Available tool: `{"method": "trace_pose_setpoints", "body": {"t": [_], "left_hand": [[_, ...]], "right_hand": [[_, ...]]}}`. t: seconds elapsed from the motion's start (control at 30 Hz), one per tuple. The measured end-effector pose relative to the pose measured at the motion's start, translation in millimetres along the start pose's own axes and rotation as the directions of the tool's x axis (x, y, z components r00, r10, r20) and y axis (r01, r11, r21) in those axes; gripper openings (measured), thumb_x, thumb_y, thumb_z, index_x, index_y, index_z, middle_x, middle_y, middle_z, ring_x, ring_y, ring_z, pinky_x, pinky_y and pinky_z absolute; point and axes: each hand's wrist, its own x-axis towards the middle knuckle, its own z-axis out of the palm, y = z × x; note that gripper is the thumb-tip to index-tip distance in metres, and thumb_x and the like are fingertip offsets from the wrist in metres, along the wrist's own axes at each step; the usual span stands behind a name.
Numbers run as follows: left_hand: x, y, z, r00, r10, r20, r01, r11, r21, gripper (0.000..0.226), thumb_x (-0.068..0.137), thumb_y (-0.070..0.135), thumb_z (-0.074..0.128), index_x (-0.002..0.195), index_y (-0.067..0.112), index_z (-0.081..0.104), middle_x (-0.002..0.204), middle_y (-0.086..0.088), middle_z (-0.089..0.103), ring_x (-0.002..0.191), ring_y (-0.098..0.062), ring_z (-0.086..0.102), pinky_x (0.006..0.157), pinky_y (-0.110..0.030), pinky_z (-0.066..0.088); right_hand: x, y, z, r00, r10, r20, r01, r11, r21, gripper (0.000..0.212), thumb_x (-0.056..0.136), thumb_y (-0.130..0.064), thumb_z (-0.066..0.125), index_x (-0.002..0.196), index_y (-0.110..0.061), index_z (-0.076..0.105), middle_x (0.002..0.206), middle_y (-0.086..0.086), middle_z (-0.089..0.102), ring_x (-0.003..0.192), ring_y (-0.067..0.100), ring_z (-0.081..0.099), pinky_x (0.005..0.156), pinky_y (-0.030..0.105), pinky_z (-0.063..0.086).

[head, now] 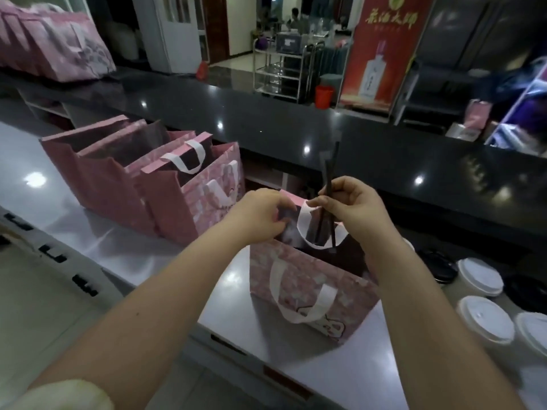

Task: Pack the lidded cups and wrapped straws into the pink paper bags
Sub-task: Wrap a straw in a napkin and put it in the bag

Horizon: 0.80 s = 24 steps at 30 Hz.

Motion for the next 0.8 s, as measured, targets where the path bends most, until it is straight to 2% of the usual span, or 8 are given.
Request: {"method": "trace_pose_setpoints", "body": {"t": [0.1,0.17,0.3,0.4,0.5,0.6,0.7,0.8], "left_hand": [[27,-12,13,0.987,0.098,0.128,-0.098,0.995,-0.005,0.039,0.078,0.035,0.072,0.115,0.042,0.063,0.109,0.012,0.064,0.1,-0.013,0.059,0.08,-0.024,0.045],[39,-21,20,0.972,0.144,0.188,-0.147,0.989,0.003,0.058,0.073,0.045,0.075,0.126,0.044,0.054,0.125,0.012,0.059,0.113,-0.016,0.053,0.092,-0.032,0.046],[48,-35,26,0.935,0.267,0.234,-0.263,0.964,-0.049,0.095,0.064,0.05,0.079,0.144,0.044,0.027,0.154,0.012,0.027,0.143,-0.018,0.021,0.113,-0.048,0.028],[52,-43,28,0.912,0.318,0.261,-0.305,0.948,-0.089,0.112,0.064,0.052,0.08,0.15,0.043,0.01,0.161,0.013,0.006,0.148,-0.014,0.003,0.117,-0.052,0.018],[53,-49,29,0.899,0.317,0.303,-0.286,0.947,-0.145,0.119,0.065,0.051,0.082,0.151,0.043,0.002,0.162,0.015,-0.004,0.148,-0.011,-0.007,0.119,-0.054,0.012],[54,-53,25,0.894,0.333,0.3,-0.281,0.937,-0.206,0.121,0.064,0.05,0.084,0.153,0.04,0.002,0.162,0.015,-0.004,0.148,-0.01,-0.007,0.119,-0.054,0.013],[52,-54,22,0.895,0.364,0.26,-0.317,0.926,-0.206,0.117,0.065,0.051,0.082,0.153,0.039,0.006,0.162,0.014,-0.001,0.149,-0.012,-0.001,0.118,-0.049,0.014],[47,-52,19,0.909,0.364,0.203,-0.342,0.93,-0.139,0.109,0.068,0.058,0.077,0.154,0.036,0.012,0.162,0.007,0.009,0.148,-0.018,0.007,0.116,-0.049,0.018]], "right_hand": [[-3,5,1,1.0,-0.021,-0.013,0.021,1.0,0.003,0.01,0.084,-0.009,0.072,0.087,-0.015,0.064,0.085,0.009,0.075,0.082,0.023,0.073,0.07,0.025,0.056],[-6,10,6,1.0,-0.003,0.012,0.003,0.999,-0.037,0.013,0.078,-0.018,0.074,0.084,-0.027,0.067,0.086,0.007,0.075,0.084,0.023,0.073,0.075,0.031,0.058],[-3,24,11,0.995,0.088,-0.054,-0.1,0.947,-0.305,0.021,0.081,-0.01,0.075,0.086,-0.029,0.066,0.085,-0.01,0.074,0.084,0.003,0.07,0.072,0.016,0.053],[3,31,3,0.977,0.164,-0.137,-0.213,0.791,-0.574,0.018,0.081,-0.017,0.076,0.084,-0.03,0.065,0.086,-0.01,0.071,0.085,0.004,0.066,0.074,0.022,0.05],[8,40,0,0.962,0.207,-0.178,-0.261,0.513,-0.818,0.015,0.083,-0.021,0.073,0.09,-0.031,0.065,0.094,-0.01,0.066,0.089,0.013,0.061,0.076,0.033,0.052],[13,49,9,0.952,0.243,-0.185,-0.252,0.286,-0.924,0.017,0.086,-0.024,0.069,0.1,-0.027,0.06,0.101,-0.002,0.063,0.092,0.022,0.058,0.075,0.037,0.052],[19,50,17,0.944,0.264,-0.197,-0.256,0.212,-0.943,0.04,0.085,-0.029,0.071,0.121,-0.028,0.055,0.116,0.002,0.062,0.101,0.026,0.059,0.077,0.038,0.051],[22,45,21,0.946,0.236,-0.222,-0.268,0.186,-0.945,0.047,0.083,-0.033,0.072,0.126,-0.029,0.053,0.119,0.003,0.062,0.104,0.026,0.059,0.075,0.036,0.05]]}}
